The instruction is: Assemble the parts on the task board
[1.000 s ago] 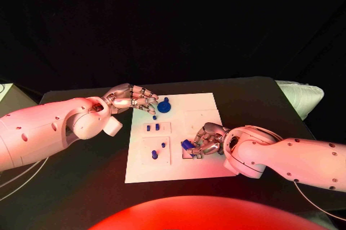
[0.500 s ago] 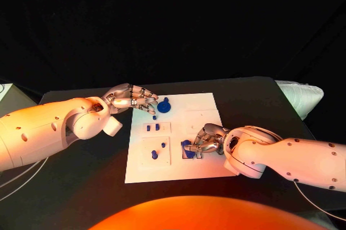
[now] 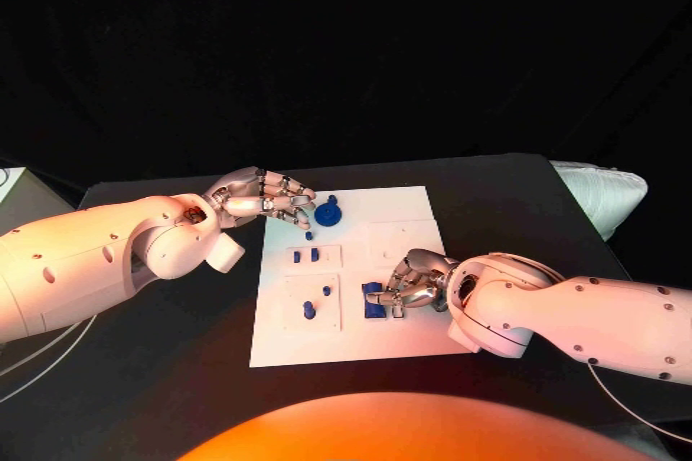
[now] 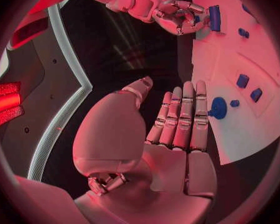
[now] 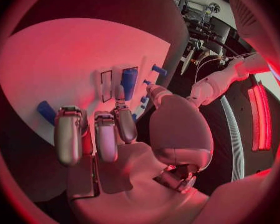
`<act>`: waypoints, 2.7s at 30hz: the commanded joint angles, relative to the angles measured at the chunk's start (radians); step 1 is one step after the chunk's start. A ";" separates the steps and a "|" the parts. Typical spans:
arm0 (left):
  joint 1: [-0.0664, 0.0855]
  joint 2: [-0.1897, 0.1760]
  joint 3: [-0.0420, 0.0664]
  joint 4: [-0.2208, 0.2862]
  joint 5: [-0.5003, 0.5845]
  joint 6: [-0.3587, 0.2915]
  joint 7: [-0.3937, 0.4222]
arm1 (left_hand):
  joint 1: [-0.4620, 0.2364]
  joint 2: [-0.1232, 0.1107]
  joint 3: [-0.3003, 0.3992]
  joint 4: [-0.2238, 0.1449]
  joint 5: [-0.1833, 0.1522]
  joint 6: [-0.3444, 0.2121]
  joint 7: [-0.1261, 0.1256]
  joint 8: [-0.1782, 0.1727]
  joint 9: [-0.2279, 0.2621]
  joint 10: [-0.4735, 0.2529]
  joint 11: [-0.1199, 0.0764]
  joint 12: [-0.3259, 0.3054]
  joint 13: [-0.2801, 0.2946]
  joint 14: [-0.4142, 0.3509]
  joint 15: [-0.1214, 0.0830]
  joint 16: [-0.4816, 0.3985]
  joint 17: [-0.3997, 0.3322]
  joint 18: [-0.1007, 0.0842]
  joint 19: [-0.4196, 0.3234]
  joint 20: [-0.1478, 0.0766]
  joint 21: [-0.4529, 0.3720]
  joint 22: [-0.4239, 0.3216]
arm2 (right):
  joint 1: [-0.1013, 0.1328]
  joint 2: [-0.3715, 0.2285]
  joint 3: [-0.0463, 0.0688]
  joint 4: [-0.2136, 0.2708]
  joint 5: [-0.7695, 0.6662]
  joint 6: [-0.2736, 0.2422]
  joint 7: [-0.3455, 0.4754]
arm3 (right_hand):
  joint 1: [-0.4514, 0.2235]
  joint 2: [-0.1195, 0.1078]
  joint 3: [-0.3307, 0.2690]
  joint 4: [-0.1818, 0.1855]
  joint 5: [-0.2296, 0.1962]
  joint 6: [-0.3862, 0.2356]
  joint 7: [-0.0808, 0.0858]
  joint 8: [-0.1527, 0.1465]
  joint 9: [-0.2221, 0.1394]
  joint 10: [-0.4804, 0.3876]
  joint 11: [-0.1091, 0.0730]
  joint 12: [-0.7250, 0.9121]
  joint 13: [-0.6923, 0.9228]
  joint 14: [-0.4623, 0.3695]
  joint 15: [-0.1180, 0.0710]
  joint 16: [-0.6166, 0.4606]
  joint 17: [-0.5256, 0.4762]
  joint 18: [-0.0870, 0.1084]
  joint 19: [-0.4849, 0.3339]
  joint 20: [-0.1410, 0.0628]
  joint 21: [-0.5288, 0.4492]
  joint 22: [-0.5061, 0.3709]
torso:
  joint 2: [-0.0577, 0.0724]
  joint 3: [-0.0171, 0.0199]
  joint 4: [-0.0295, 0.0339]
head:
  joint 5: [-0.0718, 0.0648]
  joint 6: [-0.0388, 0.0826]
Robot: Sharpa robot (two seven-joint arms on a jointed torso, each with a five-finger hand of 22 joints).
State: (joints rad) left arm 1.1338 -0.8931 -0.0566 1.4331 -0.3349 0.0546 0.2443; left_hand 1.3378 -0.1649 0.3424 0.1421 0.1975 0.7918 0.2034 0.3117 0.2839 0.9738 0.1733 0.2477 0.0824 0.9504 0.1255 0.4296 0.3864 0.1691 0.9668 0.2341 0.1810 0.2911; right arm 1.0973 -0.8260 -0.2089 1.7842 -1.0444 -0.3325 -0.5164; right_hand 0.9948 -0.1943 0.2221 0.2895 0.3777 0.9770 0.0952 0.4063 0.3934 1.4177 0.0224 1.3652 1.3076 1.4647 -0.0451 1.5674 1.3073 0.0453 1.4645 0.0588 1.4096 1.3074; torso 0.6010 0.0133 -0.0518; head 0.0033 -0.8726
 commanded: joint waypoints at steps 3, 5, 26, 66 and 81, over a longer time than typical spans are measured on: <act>-0.001 0.001 0.000 0.001 0.005 0.010 0.014 | 0.012 0.000 0.007 0.002 0.006 0.004 0.026 0.007 -0.001 -0.004 0.000 0.003 0.000 -0.007 -0.001 0.006 -0.001 0.012 0.007 0.001 -0.005 -0.002 | -0.001 -0.005 0.000 0.004 0.004 0.023 0.042 | 0.113 0.009 0.012 -0.039 -0.071 -0.013 0.000 0.009 0.004 -0.001 -0.005 -0.007 0.057 0.106 -0.005 0.003 0.263 -0.015 0.072 -0.007 -0.003 0.223 | 0.000 0.0003 0.0002 | 0.001 0.000; -0.001 0.001 0.000 0.000 0.005 0.010 0.014 | 0.014 0.002 0.008 0.003 0.006 0.004 0.026 0.007 -0.002 -0.005 0.000 0.004 -0.001 -0.008 -0.001 0.007 -0.001 0.012 0.008 0.000 -0.006 -0.003 | -0.001 -0.006 0.000 0.005 0.004 0.029 0.051 | 0.141 0.006 0.016 -0.048 -0.112 -0.009 -0.002 0.012 0.005 0.000 -0.005 -0.007 0.059 0.106 -0.005 0.003 0.263 -0.016 0.073 -0.007 0.001 0.224 | 0.000 0.0001 -0.0002 | 0.001 0.000; -0.001 0.001 0.000 0.000 0.004 0.010 0.013 | 0.016 0.004 0.011 0.003 0.007 0.004 0.026 0.007 -0.002 -0.006 0.000 0.005 -0.001 -0.008 -0.001 0.008 -0.001 0.012 0.009 0.000 -0.007 -0.003 | -0.006 0.001 0.000 -0.006 -0.024 0.032 0.038 | 0.267 0.017 0.027 -0.078 -0.288 0.022 -0.018 0.058 0.016 0.023 -0.019 0.015 0.087 0.106 -0.016 0.003 0.263 -0.019 0.079 -0.016 0.021 0.229 | 0.000 0.0008 0.0010 | 0.001 0.000; -0.001 0.004 0.000 -0.006 0.005 0.011 0.014 | 0.018 0.006 0.013 0.004 0.007 0.004 0.026 0.007 -0.002 -0.006 0.000 0.005 -0.001 -0.008 -0.001 0.008 -0.001 0.012 0.010 0.000 -0.007 -0.004 | -0.001 -0.069 0.003 0.014 0.094 -0.004 0.244 | 0.231 -0.016 0.122 -0.066 -0.237 -0.028 -0.010 0.084 0.011 0.019 -0.015 -0.002 0.090 0.106 -0.016 0.002 0.261 -0.014 0.071 -0.020 -0.017 0.220 | -0.001 -0.0009 -0.0004 | -0.003 0.000; -0.001 0.002 0.000 -0.009 0.136 0.027 0.024 | 0.019 0.006 0.015 0.008 0.006 0.010 0.025 0.011 -0.002 -0.002 -0.001 0.010 0.000 -0.010 -0.001 0.011 -0.002 0.012 0.012 0.000 -0.010 -0.006 | 0.037 -0.230 0.007 0.010 0.030 -0.013 0.282 | 0.254 -0.021 0.122 -0.079 -0.238 -0.064 0.010 0.044 -0.008 0.016 0.002 -0.007 0.088 0.106 0.000 0.003 0.263 -0.015 0.072 -0.007 -0.011 0.221 | 0.000 -0.0001 0.0008 | -0.007 0.000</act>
State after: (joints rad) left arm 1.1337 -0.8918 -0.0567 1.4219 -0.2412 0.0578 0.2466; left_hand 1.3461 -0.1566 0.3507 0.1503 0.2011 0.7941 0.2010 0.3190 0.2822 0.9738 0.1733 0.2550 0.0824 0.9468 0.1219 0.4334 0.3854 0.1692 0.9740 0.2342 0.1771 0.2861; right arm 1.1332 -1.0512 -0.2021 1.7979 -0.9611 -0.3377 -0.2513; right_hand 1.2370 -0.2135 0.3443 0.2186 0.1395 0.9198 0.1057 0.4546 0.3866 1.4318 0.0190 1.3627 1.3074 1.4683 -0.0517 1.5674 1.3075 0.0295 1.4681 0.0448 1.3959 1.3081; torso 0.6003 0.0128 -0.0523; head -0.0026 -0.8726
